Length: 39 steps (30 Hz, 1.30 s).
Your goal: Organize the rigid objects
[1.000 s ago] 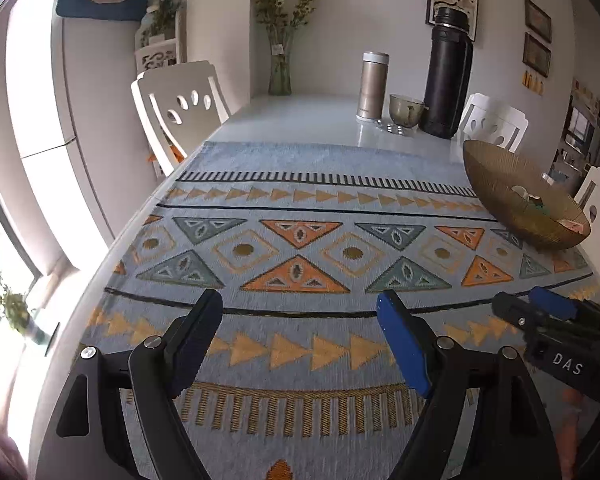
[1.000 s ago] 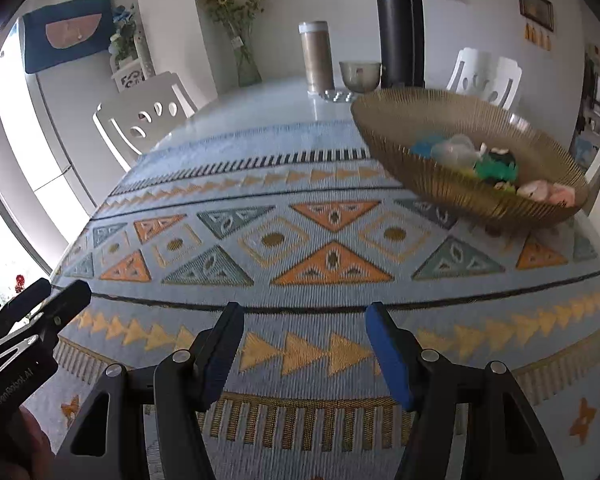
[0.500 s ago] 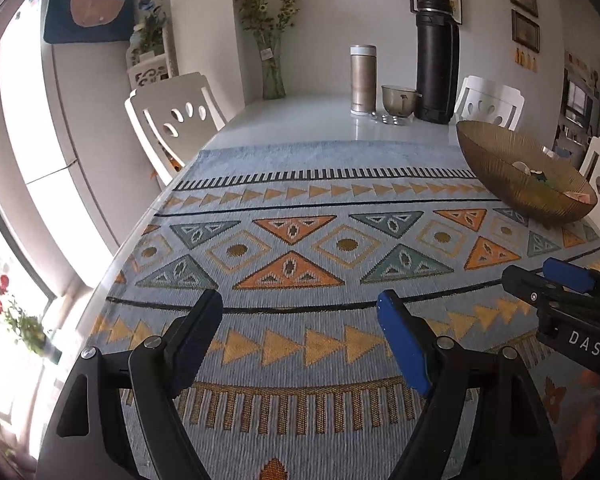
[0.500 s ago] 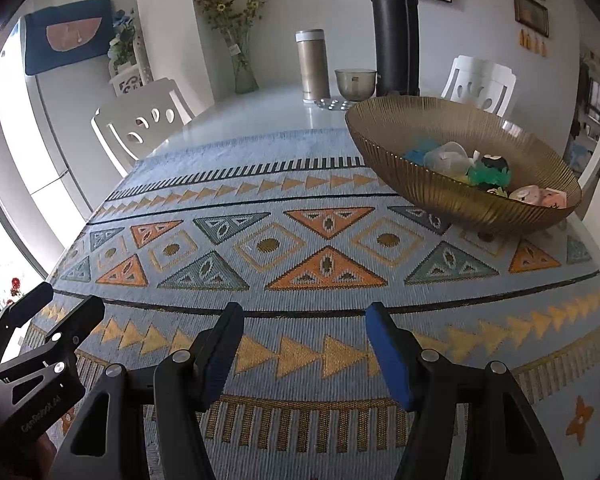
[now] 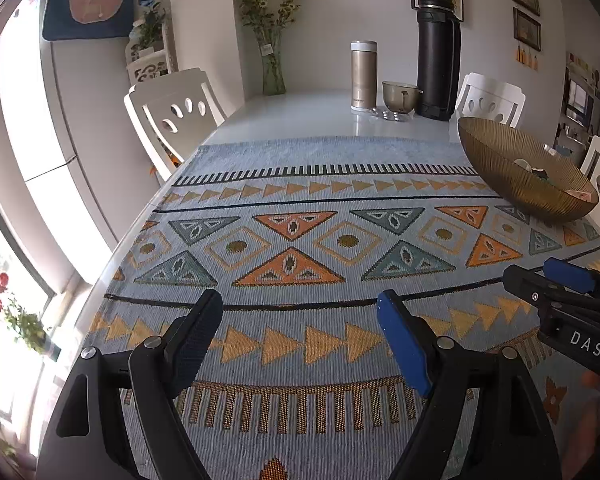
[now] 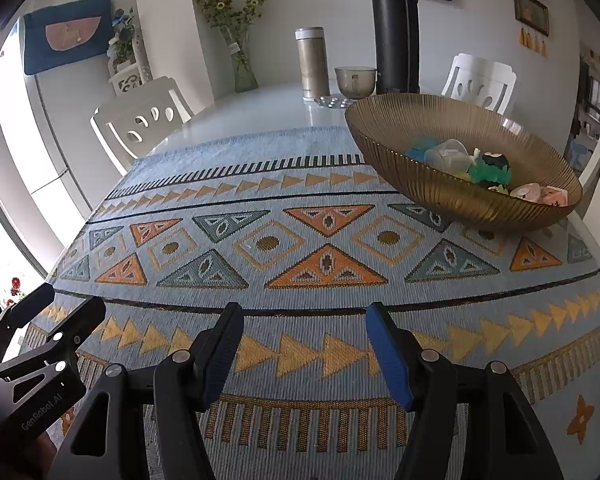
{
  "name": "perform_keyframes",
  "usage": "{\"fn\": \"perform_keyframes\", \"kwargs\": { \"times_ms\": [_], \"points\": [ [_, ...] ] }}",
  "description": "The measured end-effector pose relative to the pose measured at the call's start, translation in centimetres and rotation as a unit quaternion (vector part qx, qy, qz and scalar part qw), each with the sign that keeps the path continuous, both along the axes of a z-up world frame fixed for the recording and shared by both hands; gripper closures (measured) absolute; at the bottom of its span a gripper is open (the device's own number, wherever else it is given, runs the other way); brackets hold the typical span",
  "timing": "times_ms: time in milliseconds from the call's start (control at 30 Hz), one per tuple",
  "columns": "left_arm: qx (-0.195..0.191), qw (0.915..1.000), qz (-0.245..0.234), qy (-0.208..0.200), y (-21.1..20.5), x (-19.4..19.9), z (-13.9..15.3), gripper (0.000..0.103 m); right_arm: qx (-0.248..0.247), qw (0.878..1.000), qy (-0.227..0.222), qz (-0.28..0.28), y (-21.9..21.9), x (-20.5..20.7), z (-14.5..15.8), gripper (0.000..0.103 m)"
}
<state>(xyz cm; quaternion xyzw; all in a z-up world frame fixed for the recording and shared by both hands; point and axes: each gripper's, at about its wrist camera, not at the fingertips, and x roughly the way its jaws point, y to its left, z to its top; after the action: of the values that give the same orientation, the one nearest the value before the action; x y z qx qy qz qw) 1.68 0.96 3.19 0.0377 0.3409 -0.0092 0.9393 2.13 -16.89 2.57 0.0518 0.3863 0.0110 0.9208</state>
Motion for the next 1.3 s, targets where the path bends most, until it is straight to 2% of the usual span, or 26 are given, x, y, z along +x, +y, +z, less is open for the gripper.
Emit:
{"fn": "perform_keyframes", "kwargs": {
  "times_ms": [1300],
  "points": [
    [0.001,0.9999,0.004,0.016,0.18,0.44,-0.49,0.024,-0.007,1.000,0.009,0.004,0.21,0.38,-0.42,0.041]
  ]
}}
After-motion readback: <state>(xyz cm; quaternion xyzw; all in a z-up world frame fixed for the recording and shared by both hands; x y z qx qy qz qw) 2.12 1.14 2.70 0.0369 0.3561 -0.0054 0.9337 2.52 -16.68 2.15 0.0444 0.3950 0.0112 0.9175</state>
